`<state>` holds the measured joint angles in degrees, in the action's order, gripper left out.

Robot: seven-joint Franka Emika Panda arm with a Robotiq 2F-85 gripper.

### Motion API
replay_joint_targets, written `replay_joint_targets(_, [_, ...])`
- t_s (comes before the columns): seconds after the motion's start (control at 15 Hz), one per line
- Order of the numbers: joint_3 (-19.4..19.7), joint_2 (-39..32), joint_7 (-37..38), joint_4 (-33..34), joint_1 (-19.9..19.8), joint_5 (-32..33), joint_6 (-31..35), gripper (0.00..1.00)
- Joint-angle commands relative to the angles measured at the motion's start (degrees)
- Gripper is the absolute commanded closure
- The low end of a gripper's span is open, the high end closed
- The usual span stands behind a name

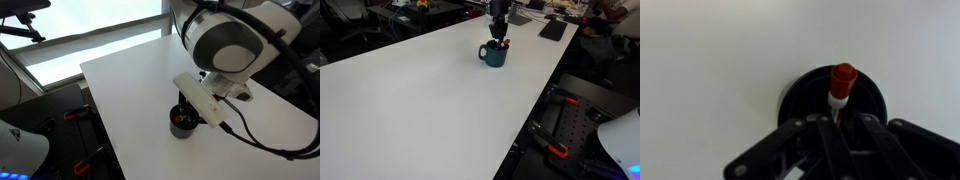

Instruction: Put the marker directly onto the counter

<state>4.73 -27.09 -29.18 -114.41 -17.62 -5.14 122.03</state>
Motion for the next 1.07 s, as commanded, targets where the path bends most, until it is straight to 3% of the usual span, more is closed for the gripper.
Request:
replay_joint_targets(0.0, [0.0,5.2,0.0,-1.4,0.2,0.6,-0.5,0.95])
replay_joint_targets(0.6, [0.5,12.0,-0.9,-2.5,0.6,-0.1,-0.2,0.95])
replay_joint_targets(1.0, [-0.8,12.7,-6.9,-1.6,1.3,-2.1,-0.8,0.95])
